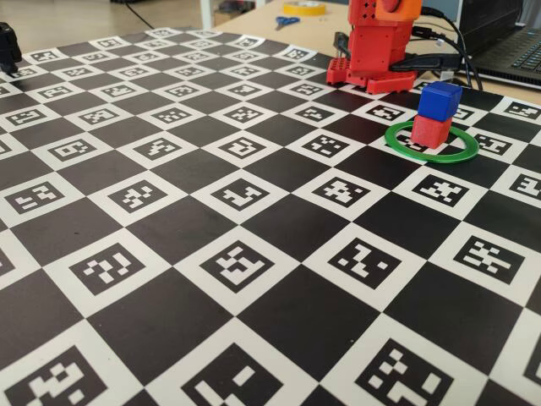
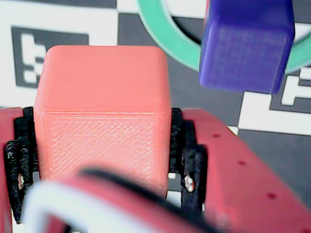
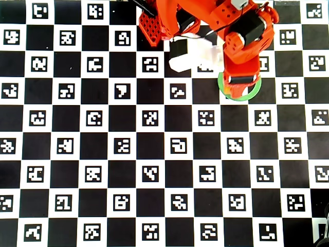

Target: Grab the red cube then put it in the green circle then put the blue cube on top and finally the orange cube on top

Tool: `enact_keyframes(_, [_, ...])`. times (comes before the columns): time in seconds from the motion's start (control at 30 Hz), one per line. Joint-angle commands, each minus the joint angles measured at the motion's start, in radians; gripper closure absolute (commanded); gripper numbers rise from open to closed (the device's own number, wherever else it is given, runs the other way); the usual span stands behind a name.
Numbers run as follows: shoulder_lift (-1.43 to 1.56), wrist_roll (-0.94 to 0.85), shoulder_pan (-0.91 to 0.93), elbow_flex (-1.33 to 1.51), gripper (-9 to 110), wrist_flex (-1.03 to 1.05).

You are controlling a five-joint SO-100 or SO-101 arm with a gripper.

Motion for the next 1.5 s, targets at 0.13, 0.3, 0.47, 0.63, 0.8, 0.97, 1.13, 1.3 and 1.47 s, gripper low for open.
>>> enact_keyframes(0.13, [0.061,0.072,-0.063,0.028,93,-0.044])
enact_keyframes(0.3, [0.063,0.083,-0.069,0.044,94,-0.055])
enact_keyframes(0.47, [0.095,0.095,-0.095,0.089,95,-0.08])
enact_keyframes(0.63, [0.123,0.101,-0.121,0.13,94,-0.081])
enact_keyframes(0.8, [0.112,0.103,-0.152,0.156,94,-0.077])
enact_keyframes(0.97, [0.052,0.112,-0.195,0.144,94,-0.097])
enact_keyframes(1.13, [-0.02,0.115,-0.215,0.109,94,-0.106])
enact_keyframes(1.3, [-0.077,0.115,-0.222,0.106,93,-0.135])
enact_keyframes(1.47, [-0.112,0.123,-0.207,0.104,93,-0.16])
